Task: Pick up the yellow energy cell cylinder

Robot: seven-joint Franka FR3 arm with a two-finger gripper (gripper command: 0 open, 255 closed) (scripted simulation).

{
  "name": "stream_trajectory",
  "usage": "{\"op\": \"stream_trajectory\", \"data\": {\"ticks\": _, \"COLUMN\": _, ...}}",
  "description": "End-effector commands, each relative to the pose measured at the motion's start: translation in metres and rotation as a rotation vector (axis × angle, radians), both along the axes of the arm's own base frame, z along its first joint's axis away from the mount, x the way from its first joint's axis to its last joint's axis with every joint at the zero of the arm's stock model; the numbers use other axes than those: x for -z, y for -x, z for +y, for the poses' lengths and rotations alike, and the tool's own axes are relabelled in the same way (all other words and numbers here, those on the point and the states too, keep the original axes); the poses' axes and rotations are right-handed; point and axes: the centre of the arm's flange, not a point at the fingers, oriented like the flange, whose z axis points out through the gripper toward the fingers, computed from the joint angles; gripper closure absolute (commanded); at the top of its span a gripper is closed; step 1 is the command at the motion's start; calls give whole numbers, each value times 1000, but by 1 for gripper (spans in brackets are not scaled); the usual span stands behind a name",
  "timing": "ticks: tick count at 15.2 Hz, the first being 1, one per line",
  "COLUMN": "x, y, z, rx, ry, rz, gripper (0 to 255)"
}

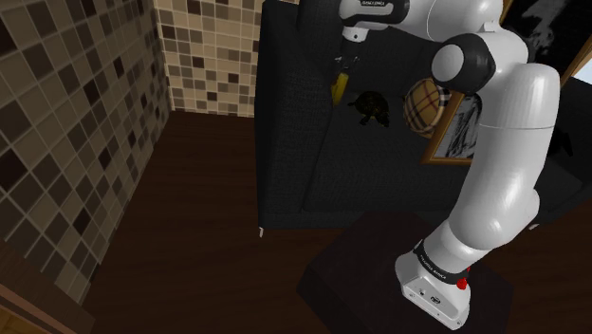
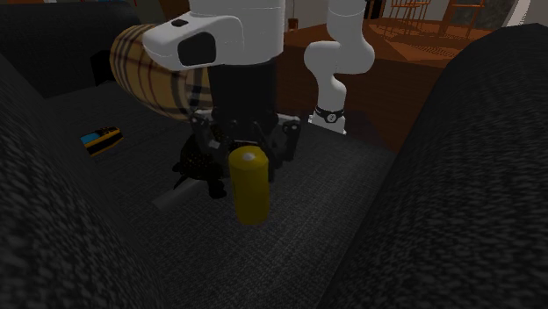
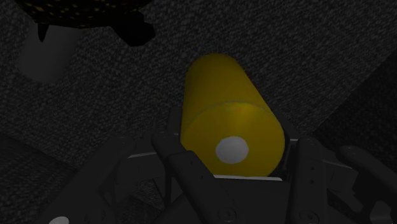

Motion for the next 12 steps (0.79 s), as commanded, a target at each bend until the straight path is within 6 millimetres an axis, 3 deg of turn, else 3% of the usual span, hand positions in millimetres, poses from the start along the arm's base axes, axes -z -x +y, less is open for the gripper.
{"op": "stream_trajectory", "data": {"ticks": 1, "x": -10, "y": 1, "z": 0, "rx": 0, "ry": 0, "rz": 0, "gripper": 255}}
{"op": "stream_trajectory", "data": {"ticks": 10, "x": -58, "y": 1, "z": 0, "rx": 0, "ry": 0, "rz": 0, "gripper": 255}}
{"op": "stream_trajectory", "data": {"ticks": 12, "x": -59, "y": 1, "z": 0, "rx": 0, "ry": 0, "rz": 0, "gripper": 255}}
